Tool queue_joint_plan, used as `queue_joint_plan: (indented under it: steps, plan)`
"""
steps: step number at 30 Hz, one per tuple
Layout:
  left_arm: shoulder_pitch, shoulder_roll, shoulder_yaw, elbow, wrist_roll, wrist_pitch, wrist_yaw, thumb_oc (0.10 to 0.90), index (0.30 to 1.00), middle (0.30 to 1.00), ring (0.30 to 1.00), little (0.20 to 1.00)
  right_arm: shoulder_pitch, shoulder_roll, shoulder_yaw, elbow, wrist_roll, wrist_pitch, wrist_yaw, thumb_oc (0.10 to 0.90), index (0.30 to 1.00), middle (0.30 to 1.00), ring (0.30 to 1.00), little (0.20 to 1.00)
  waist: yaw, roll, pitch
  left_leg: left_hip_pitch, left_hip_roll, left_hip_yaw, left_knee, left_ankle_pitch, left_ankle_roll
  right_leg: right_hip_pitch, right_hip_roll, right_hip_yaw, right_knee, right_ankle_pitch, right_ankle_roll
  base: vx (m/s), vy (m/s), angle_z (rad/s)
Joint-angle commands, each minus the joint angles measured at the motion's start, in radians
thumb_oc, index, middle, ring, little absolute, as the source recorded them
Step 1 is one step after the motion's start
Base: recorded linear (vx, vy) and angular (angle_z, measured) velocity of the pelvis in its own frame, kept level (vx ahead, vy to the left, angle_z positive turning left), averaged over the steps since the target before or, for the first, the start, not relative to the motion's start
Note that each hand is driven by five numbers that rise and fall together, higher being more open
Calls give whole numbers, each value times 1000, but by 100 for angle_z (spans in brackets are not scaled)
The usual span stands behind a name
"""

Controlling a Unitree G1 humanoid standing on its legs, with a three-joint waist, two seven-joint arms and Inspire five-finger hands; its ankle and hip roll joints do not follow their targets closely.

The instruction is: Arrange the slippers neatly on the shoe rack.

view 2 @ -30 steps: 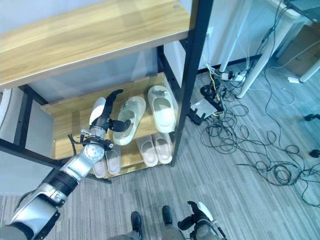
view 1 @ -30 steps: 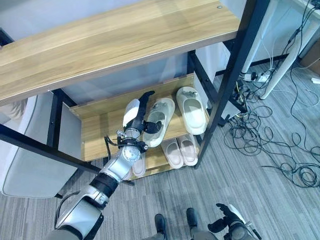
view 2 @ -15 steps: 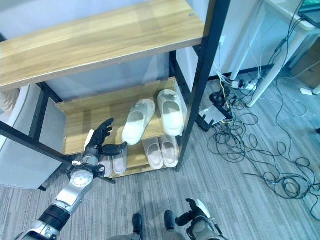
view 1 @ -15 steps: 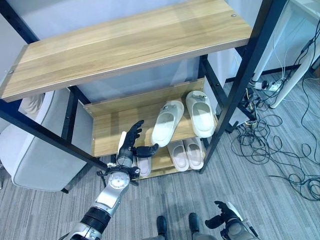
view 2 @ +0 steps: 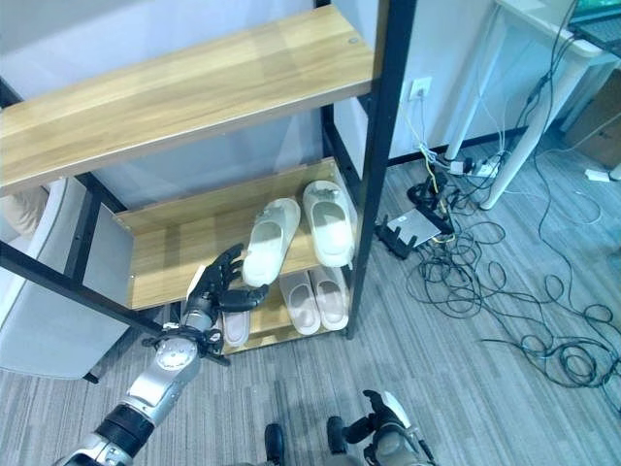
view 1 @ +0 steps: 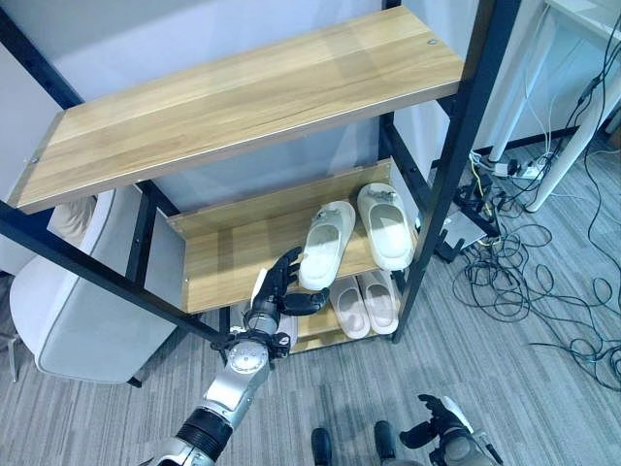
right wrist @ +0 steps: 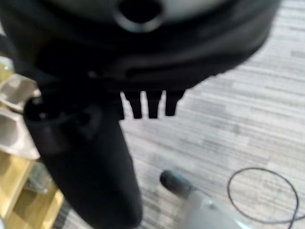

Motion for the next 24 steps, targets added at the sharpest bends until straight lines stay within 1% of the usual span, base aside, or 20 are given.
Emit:
queue_joint_plan:
  steps: [1,5,11,19,24]
  plan:
    - [-108,-35,-19,25,-18,-79,-22,800,900,900,900,900,-38,-9,10,21,18,-6,-26,800,900,900,900,900,-1,-40,-30,10,-20,-10,3,-99,-26,-39,-57,-19,25,-62,65,0,0,0]
    - [-130,-51,-50,24,-30,-75,-28,800,900,900,900,900,-52,-7,19,19,22,-4,-25,800,900,900,900,900,-10,-31,-25,7,-20,-3,3,-99,-25,-52,-59,-8,28,-58,66,-2,2,-3]
    - [-172,-73,-85,23,-38,-75,-29,800,900,900,900,900,-53,-3,27,26,26,-5,-30,800,900,900,900,900,-16,-30,-24,4,-19,7,3,-102,-23,-61,-55,4,29,-56,67,6,-7,-9]
    - [-240,-97,-123,25,-52,-79,-11,800,900,900,900,900,-47,13,40,34,35,-7,-40,800,900,900,900,900,-24,-39,-31,7,-16,4,3,-106,-23,-54,-50,3,27,-62,64,7,-12,0]
    - [-261,-85,-120,12,-36,-78,-6,800,900,900,900,900,-48,19,43,32,37,-11,-45,800,900,900,900,900,-22,-47,-35,13,-11,0,3,-108,-25,-45,-46,-6,25,-65,63,4,-20,0]
